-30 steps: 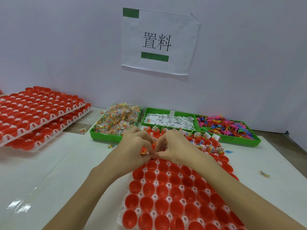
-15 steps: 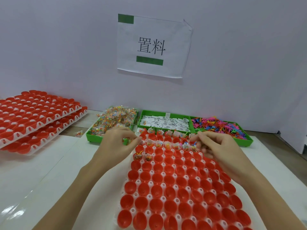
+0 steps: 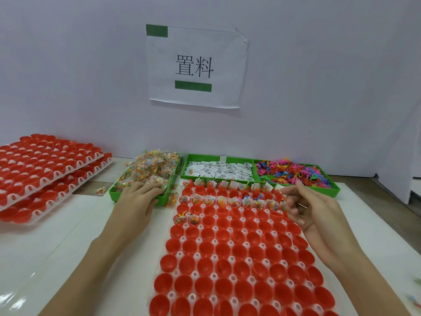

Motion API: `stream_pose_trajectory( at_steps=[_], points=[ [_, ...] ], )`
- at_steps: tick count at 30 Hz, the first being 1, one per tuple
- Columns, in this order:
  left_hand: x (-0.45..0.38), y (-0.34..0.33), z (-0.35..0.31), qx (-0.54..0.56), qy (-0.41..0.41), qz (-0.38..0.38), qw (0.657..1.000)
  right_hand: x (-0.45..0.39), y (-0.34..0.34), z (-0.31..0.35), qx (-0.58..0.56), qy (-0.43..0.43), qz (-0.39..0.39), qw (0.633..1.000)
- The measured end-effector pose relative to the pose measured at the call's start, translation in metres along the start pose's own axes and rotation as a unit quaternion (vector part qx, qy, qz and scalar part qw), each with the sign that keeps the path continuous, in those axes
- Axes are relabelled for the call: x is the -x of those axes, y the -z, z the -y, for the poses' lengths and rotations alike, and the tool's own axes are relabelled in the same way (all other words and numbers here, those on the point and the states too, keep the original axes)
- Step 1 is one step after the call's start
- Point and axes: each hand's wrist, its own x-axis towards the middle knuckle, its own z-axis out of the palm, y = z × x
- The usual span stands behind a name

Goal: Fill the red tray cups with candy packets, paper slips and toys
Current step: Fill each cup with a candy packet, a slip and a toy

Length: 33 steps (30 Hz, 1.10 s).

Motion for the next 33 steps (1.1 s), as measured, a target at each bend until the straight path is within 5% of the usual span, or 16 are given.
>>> stream_pose_trajectory(
  at_steps=[7,26,33],
  points=[
    [-0.002,-0.002,0.003,0.001,-0.019,-0.010,1.000,-0.002,0.002,-0.001,-0.014,-0.004,-0.033,0.999],
    [-0.002,0.011,-0.005,0.113,0.099,-0.118,0.982,-0.001,0.003,0.000,-0.011,-0.005,-0.024,1.000],
    [-0.003,0.012,-0.010,0.132,0.108,-0.100,0.980,-0.003,0.006,-0.004,0.001,-0.002,-0.026,1.000]
  ],
)
